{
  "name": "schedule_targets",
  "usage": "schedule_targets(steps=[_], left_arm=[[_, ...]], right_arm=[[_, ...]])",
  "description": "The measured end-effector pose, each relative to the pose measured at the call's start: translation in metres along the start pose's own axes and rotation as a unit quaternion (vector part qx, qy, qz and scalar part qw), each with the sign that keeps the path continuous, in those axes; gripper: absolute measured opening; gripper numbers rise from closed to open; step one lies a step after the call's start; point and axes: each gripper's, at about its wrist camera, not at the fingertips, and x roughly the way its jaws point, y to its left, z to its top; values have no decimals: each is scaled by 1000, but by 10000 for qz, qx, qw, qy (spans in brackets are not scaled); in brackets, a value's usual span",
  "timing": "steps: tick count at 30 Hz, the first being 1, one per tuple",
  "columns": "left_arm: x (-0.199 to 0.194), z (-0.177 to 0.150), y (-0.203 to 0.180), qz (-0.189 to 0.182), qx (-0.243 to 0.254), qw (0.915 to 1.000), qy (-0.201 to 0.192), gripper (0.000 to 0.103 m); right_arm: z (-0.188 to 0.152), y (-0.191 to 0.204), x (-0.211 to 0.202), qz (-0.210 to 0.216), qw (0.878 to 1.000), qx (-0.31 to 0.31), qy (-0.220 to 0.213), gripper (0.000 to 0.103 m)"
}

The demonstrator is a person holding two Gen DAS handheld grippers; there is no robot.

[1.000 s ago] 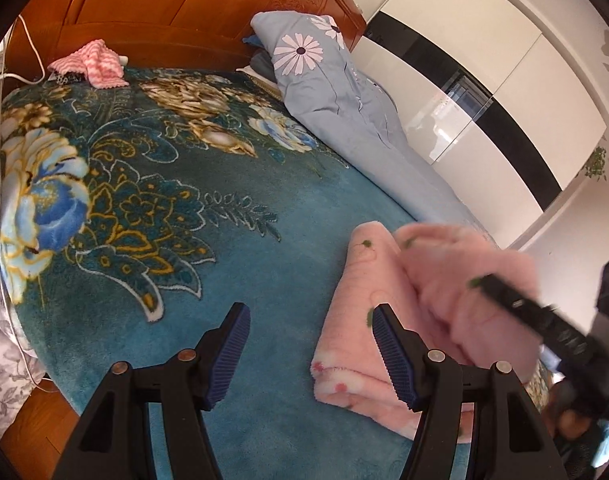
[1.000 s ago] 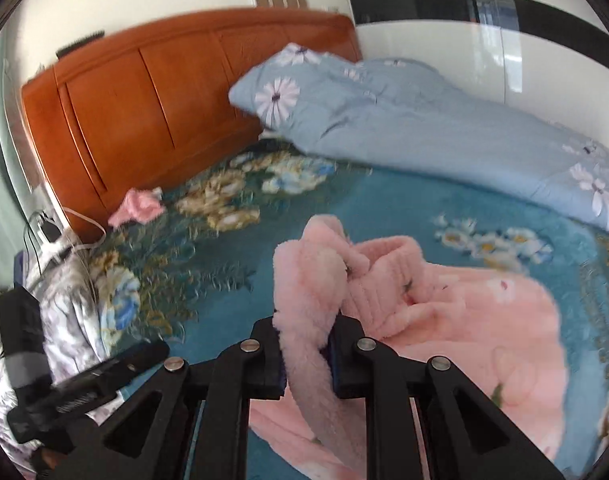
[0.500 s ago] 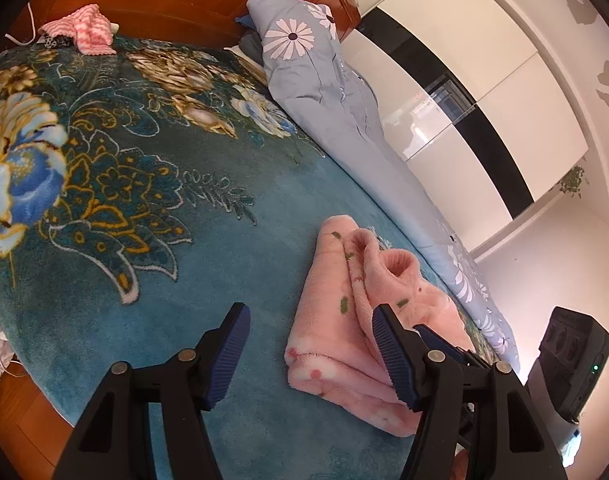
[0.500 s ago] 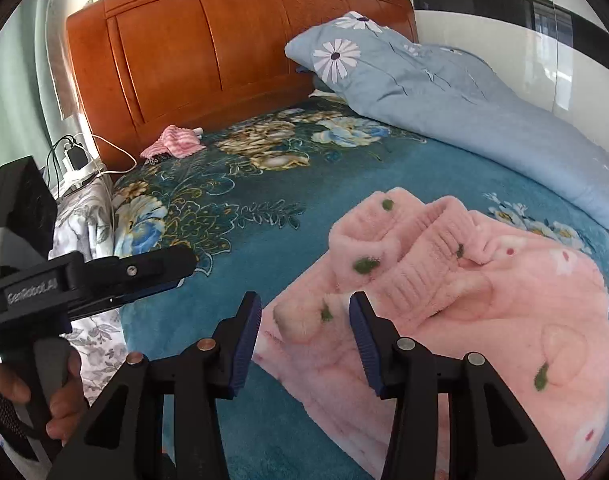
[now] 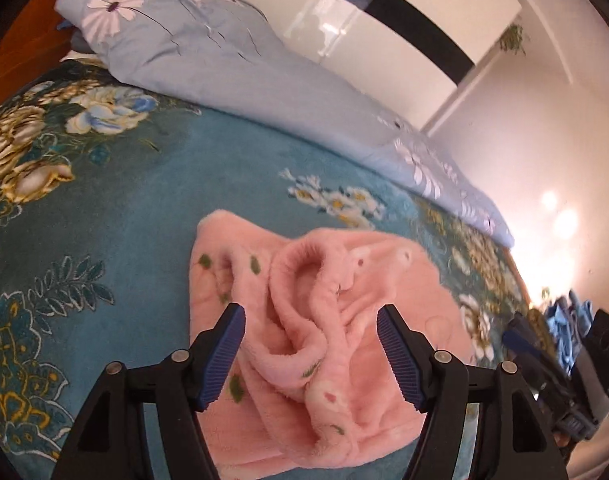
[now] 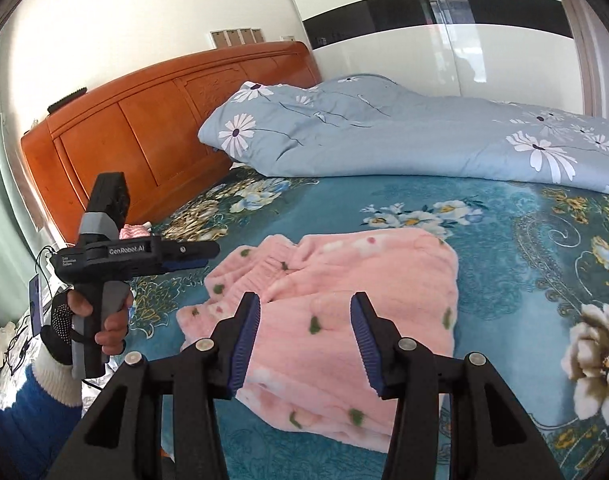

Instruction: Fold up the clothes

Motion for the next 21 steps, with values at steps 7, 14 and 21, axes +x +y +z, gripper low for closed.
schedule_targets(steps=[7,14,21], left_arm=[[21,-28,-12,-31,589,9953,773,72],[46,-18,-31,-33,726,9919,1041,71],[30,-17,-21,-283,297,9975,582,19]], right_arm=[[-16,-30,8,67,9992,381,123,49],[-21,-45,8,122,9977,653,142,49],[-22,-59,-5,16,9963,859,95,49]])
